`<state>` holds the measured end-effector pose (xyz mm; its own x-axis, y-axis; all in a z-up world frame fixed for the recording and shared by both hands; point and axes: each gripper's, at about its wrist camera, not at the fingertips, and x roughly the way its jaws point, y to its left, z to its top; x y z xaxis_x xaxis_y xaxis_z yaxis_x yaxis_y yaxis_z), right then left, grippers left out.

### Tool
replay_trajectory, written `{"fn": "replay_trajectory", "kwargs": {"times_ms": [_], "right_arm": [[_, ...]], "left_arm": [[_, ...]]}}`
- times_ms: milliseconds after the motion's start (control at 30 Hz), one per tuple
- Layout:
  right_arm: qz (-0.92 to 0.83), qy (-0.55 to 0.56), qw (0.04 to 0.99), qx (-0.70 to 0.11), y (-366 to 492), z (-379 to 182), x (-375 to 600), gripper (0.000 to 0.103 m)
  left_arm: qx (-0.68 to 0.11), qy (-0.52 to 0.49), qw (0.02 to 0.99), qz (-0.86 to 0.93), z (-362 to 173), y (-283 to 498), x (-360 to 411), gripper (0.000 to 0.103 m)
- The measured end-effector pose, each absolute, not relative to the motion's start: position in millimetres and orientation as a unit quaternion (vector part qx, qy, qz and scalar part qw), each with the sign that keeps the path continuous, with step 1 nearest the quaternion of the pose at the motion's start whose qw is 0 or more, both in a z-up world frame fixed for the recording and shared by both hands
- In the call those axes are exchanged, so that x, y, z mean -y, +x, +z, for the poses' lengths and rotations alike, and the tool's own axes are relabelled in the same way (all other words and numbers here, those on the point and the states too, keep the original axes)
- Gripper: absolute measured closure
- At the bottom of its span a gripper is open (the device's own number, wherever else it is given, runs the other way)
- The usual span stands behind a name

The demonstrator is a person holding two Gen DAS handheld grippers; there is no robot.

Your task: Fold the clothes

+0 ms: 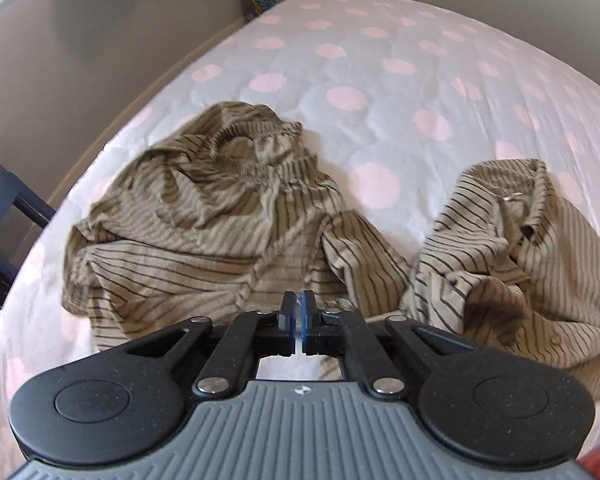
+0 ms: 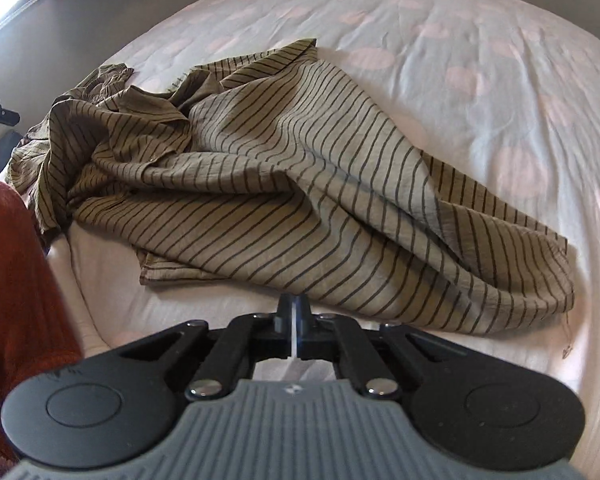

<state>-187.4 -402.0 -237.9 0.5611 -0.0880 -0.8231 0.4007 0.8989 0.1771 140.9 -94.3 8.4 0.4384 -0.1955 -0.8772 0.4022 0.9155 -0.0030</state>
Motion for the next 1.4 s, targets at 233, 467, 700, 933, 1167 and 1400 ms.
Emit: {"fn": "replay_trajectory", "kwargs": {"times_ms": [233,467,700,933,1167,1400], "right_arm": [[-0.18,0.157,0.877,-0.418,-181.4,-223.9,418.1,0.062],[-0.248,0.147,0.873,-0.392,-159.7,-231.9,460.8,0.024],[-0.228,0.235,0.857,-0.397,-131.6,-270.0,498.8,0.056],[-0.162,0.229,0.88,-0.382,-131.2,-245.4,462.2,0.101],[-0.072,0.159,0.883,-0.435,-122.3,-229.6,381.6,0.101],[-0.042,0.166,0.865,-0.471,-122.1,-251.7,363.1,0.085]], "left_arm": [[-0.5,0.105,0.825,-0.244,-1.3,128.6,122.5,0.057],[-0.512,0.138,0.802,-0.274,-26.1,127.2,162.3,0.05],[-0.523,0.134,0.799,-0.265,-40.8,132.1,169.2,0.099],[-0.492,0.105,0.835,-0.223,-10.3,149.2,135.9,0.103],[-0.486,0.114,0.849,-0.174,3.6,166.1,104.4,0.103],[-0.514,0.127,0.833,-0.161,-26.3,162.1,88.8,0.103]]}}
